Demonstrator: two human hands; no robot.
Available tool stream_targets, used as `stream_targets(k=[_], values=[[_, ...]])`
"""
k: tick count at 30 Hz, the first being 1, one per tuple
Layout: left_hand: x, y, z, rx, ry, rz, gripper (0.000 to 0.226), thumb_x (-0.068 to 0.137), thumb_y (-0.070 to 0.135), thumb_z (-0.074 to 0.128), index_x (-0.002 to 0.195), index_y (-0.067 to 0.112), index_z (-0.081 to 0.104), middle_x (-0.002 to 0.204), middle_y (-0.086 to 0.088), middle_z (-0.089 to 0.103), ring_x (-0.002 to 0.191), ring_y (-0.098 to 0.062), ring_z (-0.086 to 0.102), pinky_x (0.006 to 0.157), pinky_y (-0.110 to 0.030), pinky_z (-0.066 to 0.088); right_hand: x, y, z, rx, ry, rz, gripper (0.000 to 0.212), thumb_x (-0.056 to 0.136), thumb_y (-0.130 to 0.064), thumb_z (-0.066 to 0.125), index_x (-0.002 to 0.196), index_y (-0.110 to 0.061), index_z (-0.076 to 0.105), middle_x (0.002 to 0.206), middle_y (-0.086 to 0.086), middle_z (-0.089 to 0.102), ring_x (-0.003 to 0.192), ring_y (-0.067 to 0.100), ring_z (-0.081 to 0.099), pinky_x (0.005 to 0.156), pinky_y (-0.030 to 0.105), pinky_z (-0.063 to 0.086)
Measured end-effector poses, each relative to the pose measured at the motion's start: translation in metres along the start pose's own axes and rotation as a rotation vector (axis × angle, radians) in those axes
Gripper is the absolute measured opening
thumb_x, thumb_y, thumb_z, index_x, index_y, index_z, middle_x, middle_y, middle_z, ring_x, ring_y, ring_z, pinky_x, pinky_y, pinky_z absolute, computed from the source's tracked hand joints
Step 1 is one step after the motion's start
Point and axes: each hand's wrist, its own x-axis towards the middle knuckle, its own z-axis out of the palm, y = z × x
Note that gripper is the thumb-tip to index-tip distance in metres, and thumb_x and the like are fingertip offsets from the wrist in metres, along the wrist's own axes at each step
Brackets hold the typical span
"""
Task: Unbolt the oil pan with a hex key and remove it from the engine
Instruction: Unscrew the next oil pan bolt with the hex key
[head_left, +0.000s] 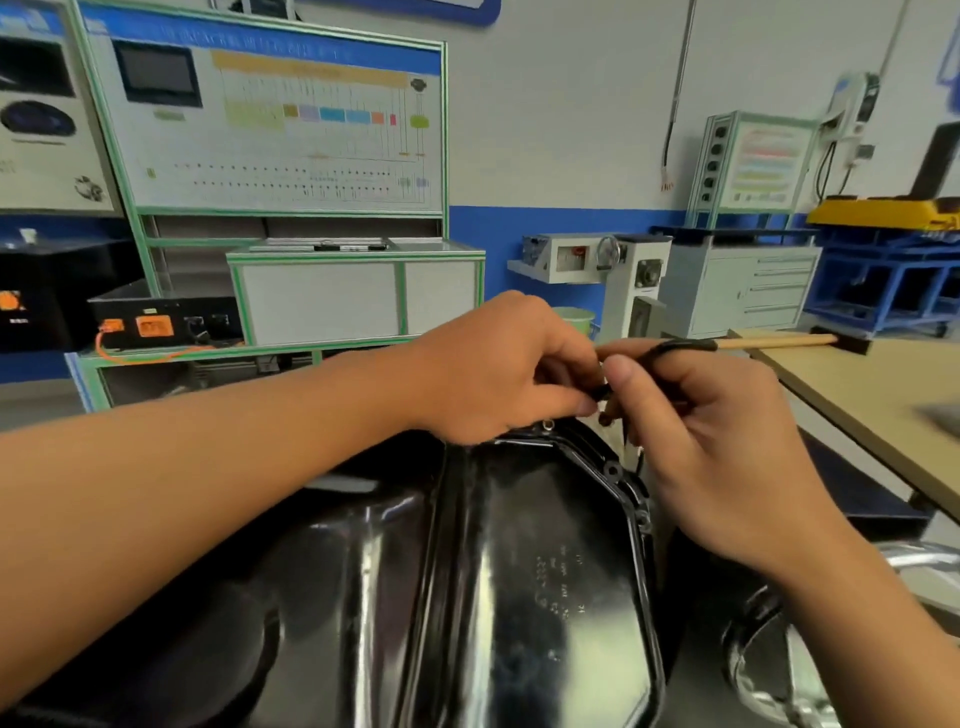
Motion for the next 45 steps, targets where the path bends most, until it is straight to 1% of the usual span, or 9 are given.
stream_targets(k=[12, 16, 20, 24, 29, 34, 39, 42, 45], values=[[-0.002, -0.008, 0.005, -0.016, 0.047, -0.001, 0.012, 0.089, 0.014, 0.072, 0.1, 0.011, 0.076, 0.087, 0.005, 0.077, 0.077, -0.002, 0.07, 0.077, -0.028, 0.057, 0.006, -0.001, 0.009, -0.076, 0.0, 0.002, 0.021, 0.103, -0.015, 0.052, 0.096, -0.016, 0.072, 0.082, -0.015, 0.068, 0.079, 0.003, 0.063, 0.068, 0.01, 0.045], [-0.005, -0.009, 0.005, -0.019, 0.019, 0.034, 0.01, 0.092, 0.012, 0.068, 0.094, 0.011, 0.077, 0.068, 0.021, 0.068, 0.059, 0.011, 0.056, 0.062, -0.004, 0.039, 0.009, -0.007, 0.007, -0.117, -0.096, -0.015, 0.021, 0.104, -0.018, 0.048, 0.099, -0.019, 0.068, 0.081, -0.018, 0.063, 0.079, 0.002, 0.06, 0.068, 0.01, 0.042], [-0.007, -0.004, 0.002, -0.006, 0.028, 0.05, 0.011, 0.092, 0.012, 0.068, 0.095, 0.012, 0.078, 0.061, 0.02, 0.065, 0.054, 0.01, 0.052, 0.058, -0.007, 0.038, 0.01, -0.006, 0.003, -0.084, -0.165, 0.003, 0.026, 0.103, -0.026, 0.046, 0.104, -0.017, 0.07, 0.081, -0.009, 0.067, 0.077, 0.008, 0.061, 0.066, 0.022, 0.045], [-0.004, 0.001, 0.002, 0.009, 0.067, 0.084, 0.034, 0.085, 0.014, 0.076, 0.071, 0.043, 0.065, 0.057, 0.014, 0.062, 0.054, 0.001, 0.052, 0.057, -0.017, 0.039, 0.007, -0.004, 0.007, 0.057, -0.01, 0.037, 0.017, 0.096, -0.029, 0.067, 0.1, -0.017, 0.077, 0.067, -0.004, 0.067, 0.059, 0.007, 0.057, 0.057, 0.022, 0.045], [0.0, 0.0, 0.008, 0.02, 0.139, 0.073, 0.043, 0.08, 0.016, 0.081, 0.055, 0.034, 0.051, 0.048, 0.012, 0.044, 0.051, -0.004, 0.037, 0.052, -0.016, 0.029, 0.004, 0.004, 0.018, 0.241, 0.269, 0.1, 0.017, 0.08, -0.019, 0.084, 0.077, -0.005, 0.075, 0.064, 0.004, 0.069, 0.057, 0.017, 0.06, 0.055, 0.026, 0.048], [-0.001, -0.008, 0.007, -0.069, 0.089, 0.036, 0.009, 0.082, 0.012, 0.078, 0.081, 0.005, 0.074, 0.072, -0.015, 0.067, 0.063, -0.018, 0.055, 0.063, -0.035, 0.047, -0.002, 0.005, 0.044, 0.514, 0.386, 0.179, 0.013, 0.074, -0.02, 0.08, 0.081, -0.01, 0.075, 0.068, 0.0, 0.068, 0.063, 0.005, 0.058, 0.064, 0.016, 0.047], [-0.006, -0.012, 0.002, -0.19, -0.051, 0.026, 0.028, 0.091, 0.014, 0.069, 0.096, 0.041, 0.071, 0.084, 0.02, 0.074, 0.081, 0.013, 0.063, 0.075, -0.005, 0.044, -0.007, 0.016, 0.043, 0.247, 0.266, -0.04, 0.016, 0.095, -0.012, 0.065, 0.108, -0.02, 0.07, 0.077, 0.014, 0.059, 0.079, 0.022, 0.055, 0.073, 0.024, 0.045], [-0.007, -0.014, 0.0, -0.154, -0.011, 0.017, 0.02, 0.088, 0.019, 0.072, 0.1, 0.035, 0.074, 0.089, 0.017, 0.076, 0.08, 0.014, 0.063, 0.074, -0.006, 0.044, -0.009, 0.018, 0.043, 0.167, 0.22, -0.117, 0.016, 0.101, -0.014, 0.056, 0.11, -0.017, 0.069, 0.083, 0.014, 0.059, 0.084, 0.026, 0.057, 0.075, 0.031, 0.047], [-0.004, -0.013, 0.001, -0.063, 0.043, 0.01, 0.012, 0.085, 0.021, 0.076, 0.096, 0.017, 0.08, 0.082, 0.004, 0.077, 0.07, 0.005, 0.059, 0.067, -0.018, 0.049, -0.009, 0.019, 0.043, 0.177, 0.284, -0.096, 0.01, 0.094, -0.021, 0.067, 0.1, -0.015, 0.072, 0.08, 0.007, 0.061, 0.078, 0.023, 0.059, 0.067, 0.036, 0.05]])
